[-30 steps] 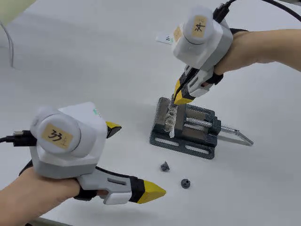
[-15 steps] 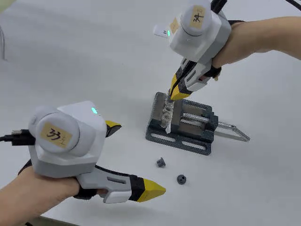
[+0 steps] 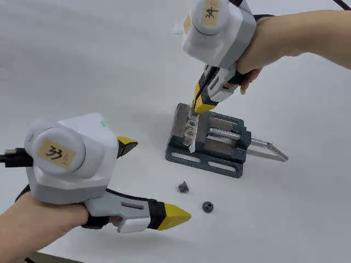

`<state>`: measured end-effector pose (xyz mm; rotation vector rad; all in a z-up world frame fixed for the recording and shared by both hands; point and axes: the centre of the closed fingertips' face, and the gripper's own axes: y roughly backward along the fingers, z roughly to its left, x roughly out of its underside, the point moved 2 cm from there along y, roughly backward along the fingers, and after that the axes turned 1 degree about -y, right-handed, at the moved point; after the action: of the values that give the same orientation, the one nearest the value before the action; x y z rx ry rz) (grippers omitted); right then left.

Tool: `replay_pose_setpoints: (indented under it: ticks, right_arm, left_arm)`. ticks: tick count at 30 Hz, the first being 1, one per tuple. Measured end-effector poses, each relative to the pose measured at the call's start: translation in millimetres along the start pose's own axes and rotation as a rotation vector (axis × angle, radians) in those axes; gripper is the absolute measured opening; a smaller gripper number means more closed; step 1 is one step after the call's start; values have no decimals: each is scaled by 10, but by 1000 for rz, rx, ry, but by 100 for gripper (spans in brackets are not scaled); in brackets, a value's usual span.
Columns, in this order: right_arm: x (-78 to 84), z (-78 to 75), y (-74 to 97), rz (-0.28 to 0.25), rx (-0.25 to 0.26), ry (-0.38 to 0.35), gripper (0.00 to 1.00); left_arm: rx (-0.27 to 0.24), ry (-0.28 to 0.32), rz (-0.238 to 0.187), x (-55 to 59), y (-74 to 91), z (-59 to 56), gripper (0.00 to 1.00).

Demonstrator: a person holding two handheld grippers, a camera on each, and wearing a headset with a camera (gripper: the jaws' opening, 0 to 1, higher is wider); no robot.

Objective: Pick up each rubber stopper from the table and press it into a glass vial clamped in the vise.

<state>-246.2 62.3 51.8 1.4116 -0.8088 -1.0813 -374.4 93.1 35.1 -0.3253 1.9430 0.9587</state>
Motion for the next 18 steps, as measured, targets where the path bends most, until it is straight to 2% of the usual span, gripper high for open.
replay_pose_setpoints:
  ticks: [3,4,8,9,18]
  right_arm:
    - [22,-20,2,7,-10,-9,0]
    - [32,-8,2,1,-14,-53,0]
    - [21,-8,-2,15,-13,-10,0]
    - [9,-7,-4,19,-14,-33,0]
    - [11,-4,-13,29,-32,-49,0]
  left_arm:
    - [1,2,2,14,-2,14,96]
    - [2,3,2,16,-3,14,96]
    - [1,6,-5,0,2,26,96]
    - [0,7,-5,-1,3,31,96]
    - [-7,12,-6,6,16,33,96]
